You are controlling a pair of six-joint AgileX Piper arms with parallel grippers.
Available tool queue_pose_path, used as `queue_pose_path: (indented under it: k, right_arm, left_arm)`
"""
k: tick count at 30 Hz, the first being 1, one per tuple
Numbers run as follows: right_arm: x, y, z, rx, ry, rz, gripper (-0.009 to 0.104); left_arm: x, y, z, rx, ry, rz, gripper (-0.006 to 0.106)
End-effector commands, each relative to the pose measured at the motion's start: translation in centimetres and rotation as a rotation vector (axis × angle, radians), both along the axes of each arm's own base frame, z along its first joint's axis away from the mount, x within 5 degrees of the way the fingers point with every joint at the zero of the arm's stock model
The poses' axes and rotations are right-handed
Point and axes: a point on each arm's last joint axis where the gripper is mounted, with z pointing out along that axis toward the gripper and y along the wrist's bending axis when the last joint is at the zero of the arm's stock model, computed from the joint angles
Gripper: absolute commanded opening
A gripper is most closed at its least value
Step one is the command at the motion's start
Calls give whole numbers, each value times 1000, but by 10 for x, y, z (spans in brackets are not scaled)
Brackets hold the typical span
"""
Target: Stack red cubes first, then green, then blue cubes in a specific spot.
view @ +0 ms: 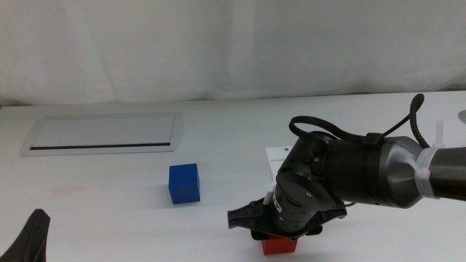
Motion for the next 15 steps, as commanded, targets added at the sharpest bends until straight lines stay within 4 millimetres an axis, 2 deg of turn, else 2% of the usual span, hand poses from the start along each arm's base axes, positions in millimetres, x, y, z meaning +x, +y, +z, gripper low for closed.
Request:
queue_pose_path:
  k: [1, 2, 3, 4, 5, 10, 15]
  right_arm:
    - [0, 2, -8, -10, 4, 16, 32]
    - [0, 2, -7, -6, 6, 13, 44]
    - [0, 2, -6, -4, 11, 7, 81]
    - [0, 3, -4, -4, 9, 8, 96]
    - [1, 4, -3, -5, 1, 14, 103]
    - [9, 9, 13, -30, -32, 62, 103]
    - [20, 9, 52, -100, -97, 157, 103]
  left_arm:
    - [0, 0, -5, -15, 7, 4, 89]
    - [0, 0, -5, -15, 7, 4, 89]
    - [0, 0, -5, -15, 7, 4, 89]
    - [0, 0, -5, -15, 7, 4, 89]
    - [0, 0, -5, -15, 7, 4, 89]
    - [0, 0, -5, -15, 7, 4, 89]
    - [0, 0, -5, -15, 7, 4, 89]
